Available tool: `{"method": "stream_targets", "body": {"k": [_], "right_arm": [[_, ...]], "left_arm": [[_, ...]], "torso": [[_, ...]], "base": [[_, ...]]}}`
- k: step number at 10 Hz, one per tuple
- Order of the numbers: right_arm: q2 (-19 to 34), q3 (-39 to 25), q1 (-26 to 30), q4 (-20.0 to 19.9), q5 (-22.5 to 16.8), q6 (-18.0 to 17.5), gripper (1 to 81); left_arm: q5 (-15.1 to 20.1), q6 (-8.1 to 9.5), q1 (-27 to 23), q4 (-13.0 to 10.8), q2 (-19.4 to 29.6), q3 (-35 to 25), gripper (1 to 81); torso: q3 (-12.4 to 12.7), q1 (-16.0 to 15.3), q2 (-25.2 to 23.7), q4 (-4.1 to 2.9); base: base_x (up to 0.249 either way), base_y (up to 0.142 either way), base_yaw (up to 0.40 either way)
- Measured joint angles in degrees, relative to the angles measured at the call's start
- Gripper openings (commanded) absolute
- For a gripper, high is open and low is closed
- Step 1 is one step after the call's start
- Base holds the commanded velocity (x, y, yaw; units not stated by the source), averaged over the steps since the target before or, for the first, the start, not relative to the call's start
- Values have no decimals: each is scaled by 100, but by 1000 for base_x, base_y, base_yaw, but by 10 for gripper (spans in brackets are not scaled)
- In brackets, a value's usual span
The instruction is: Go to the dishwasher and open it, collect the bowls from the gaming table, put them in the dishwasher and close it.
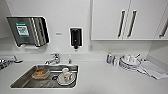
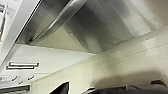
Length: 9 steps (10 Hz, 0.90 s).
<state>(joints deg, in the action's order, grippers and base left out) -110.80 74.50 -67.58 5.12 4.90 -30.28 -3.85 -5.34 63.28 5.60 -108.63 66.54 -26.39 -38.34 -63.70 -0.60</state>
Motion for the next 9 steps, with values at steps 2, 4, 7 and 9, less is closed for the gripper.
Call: {"method": "stream_targets", "body": {"k": [2,4,7,9], "right_arm": [[94,-40,113,2,-132,-375,811],[132,-107,312,5,-380,-621,811],[328,-317,670,6,-663,-889,811],[485,-597,913,9,-858,-1189,811]], "left_arm": [[0,2,-5,2,-41,2,811],[0,0,-2,2,-107,5,811],[2,2,0,2,-118,11,811],[0,2,-2,0,-118,11,811]], "torso": [[-306,-210,-334,0],[-642,-453,-708,0],[-759,-767,-1202,0],[-760,-1021,-1604,0]], "base": [[0,0,0],[0,0,0],[0,0,0],[0,0,0]]}}
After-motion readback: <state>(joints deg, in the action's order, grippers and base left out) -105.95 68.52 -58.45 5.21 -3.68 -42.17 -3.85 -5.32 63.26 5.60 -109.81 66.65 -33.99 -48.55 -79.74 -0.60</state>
